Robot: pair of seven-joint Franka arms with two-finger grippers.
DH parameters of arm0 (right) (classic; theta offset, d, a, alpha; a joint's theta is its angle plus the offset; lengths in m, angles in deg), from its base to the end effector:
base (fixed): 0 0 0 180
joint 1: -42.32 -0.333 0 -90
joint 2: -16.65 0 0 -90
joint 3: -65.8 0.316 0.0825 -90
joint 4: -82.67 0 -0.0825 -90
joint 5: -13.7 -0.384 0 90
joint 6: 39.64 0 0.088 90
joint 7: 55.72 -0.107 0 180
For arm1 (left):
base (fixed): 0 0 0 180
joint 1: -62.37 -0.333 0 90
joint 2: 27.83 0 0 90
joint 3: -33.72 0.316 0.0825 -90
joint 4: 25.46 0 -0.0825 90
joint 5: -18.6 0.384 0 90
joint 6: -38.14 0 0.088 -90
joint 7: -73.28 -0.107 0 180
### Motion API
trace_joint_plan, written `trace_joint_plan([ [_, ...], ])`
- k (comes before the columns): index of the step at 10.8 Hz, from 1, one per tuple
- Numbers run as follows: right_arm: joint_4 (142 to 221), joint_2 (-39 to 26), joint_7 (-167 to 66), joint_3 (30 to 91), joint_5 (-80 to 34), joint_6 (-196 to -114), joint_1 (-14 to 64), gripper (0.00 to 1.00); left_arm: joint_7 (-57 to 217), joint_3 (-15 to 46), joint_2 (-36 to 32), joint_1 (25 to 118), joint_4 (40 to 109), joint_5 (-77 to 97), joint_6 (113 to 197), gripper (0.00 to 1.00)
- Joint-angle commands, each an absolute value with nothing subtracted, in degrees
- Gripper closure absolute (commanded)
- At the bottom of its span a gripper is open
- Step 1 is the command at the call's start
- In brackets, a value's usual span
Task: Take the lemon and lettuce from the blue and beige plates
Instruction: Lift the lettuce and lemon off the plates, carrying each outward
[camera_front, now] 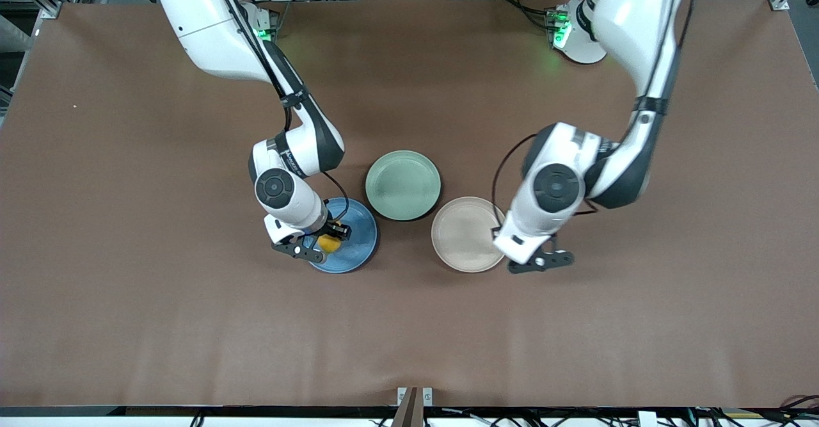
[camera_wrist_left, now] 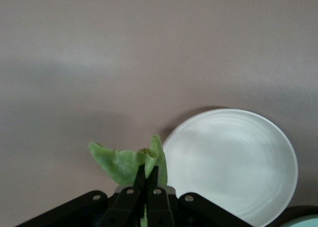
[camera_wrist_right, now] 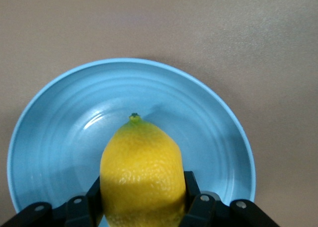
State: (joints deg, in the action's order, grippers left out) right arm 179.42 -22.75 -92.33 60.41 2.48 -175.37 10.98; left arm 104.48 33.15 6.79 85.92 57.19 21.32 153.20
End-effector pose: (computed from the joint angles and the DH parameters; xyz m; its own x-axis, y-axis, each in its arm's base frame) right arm 0.6054 0.3043 0.1991 0.9529 -0.2989 -0.0506 -0.3016 -0.9517 -0.0575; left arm 0.6500 -0.2866 0.3333 0.9944 0.1044 -0.0143 0.1036 -0.9933 -0.0514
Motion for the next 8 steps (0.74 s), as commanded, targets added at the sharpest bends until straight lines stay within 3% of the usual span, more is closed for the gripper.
trace_joint_plan([
  [1,176.6,-21.8,-93.6,60.0,3.6,-167.9,10.9,0.89,96.8,32.5,1.9,81.9,58.5,22.2,149.1,1.00],
  [6,174.4,-17.8,-90.1,59.2,3.8,-160.2,13.9,0.90,80.5,32.7,-1.8,73.6,58.4,22.2,144.8,1.00],
  [8,173.2,-15.2,-84.6,59.2,3.8,-153.3,17.3,0.90,72.8,32.6,-2.4,69.9,58.3,22.2,144.4,1.00],
])
